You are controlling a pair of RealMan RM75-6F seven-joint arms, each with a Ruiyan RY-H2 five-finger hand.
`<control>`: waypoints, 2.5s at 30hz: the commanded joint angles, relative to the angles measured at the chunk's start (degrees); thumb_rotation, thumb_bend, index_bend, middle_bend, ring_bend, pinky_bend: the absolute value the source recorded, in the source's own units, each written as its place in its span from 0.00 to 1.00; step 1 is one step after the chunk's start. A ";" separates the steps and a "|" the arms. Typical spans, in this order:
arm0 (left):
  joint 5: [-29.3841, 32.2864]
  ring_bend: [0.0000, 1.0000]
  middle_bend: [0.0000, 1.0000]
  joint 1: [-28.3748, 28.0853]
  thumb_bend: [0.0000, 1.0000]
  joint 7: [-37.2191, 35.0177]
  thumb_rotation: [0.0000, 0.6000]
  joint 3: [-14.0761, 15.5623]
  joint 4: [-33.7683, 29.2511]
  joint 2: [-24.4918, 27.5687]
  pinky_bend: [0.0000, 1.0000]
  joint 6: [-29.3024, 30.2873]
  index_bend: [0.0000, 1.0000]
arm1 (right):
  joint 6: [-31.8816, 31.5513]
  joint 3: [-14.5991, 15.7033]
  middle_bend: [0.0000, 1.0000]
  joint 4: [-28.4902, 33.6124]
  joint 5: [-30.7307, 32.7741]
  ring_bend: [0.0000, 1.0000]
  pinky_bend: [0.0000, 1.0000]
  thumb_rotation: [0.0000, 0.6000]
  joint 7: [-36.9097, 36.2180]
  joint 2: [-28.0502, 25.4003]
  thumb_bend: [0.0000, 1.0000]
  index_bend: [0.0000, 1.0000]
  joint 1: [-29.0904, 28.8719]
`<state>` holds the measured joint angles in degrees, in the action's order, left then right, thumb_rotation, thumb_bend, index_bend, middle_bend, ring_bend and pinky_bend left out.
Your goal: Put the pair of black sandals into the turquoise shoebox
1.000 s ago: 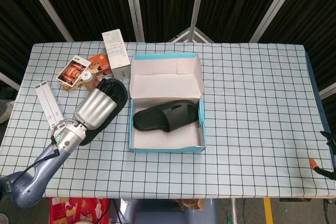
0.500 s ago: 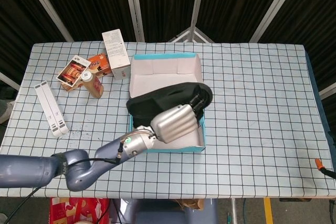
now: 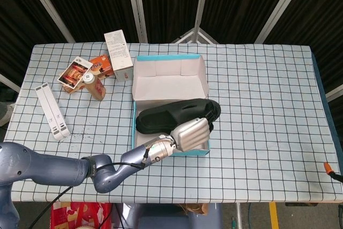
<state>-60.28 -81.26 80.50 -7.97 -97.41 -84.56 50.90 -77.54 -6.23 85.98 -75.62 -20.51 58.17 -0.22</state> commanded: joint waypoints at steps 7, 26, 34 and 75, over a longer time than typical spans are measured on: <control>-3.96 0.18 0.45 0.17 0.31 -6.13 1.00 2.03 5.01 -4.33 0.23 -0.42 0.41 | 0.05 -0.10 0.20 0.26 0.08 0.28 0.19 1.00 0.31 -0.05 0.32 0.18 -0.03; -5.94 0.19 0.46 1.90 0.30 -9.62 1.00 5.40 4.81 -4.48 0.23 -1.56 0.42 | 0.45 -0.17 0.20 0.59 0.40 0.28 0.19 1.00 0.50 -0.13 0.32 0.18 -0.03; -5.26 0.20 0.46 1.58 0.31 -8.96 1.00 6.03 5.49 -6.24 0.23 -2.68 0.42 | 0.42 -0.24 0.20 0.50 0.47 0.28 0.19 1.00 0.18 -0.22 0.32 0.18 0.06; 0.93 0.20 0.49 1.13 0.31 -8.19 1.00 11.14 11.17 -12.16 0.23 -6.25 0.42 | 0.55 -0.51 0.20 0.04 0.90 0.28 0.19 1.00 -0.22 -0.19 0.32 0.18 0.27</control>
<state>-59.34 -80.11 72.33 3.15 -86.27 -96.68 44.68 -76.98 -6.74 86.03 -74.72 -20.73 57.98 0.05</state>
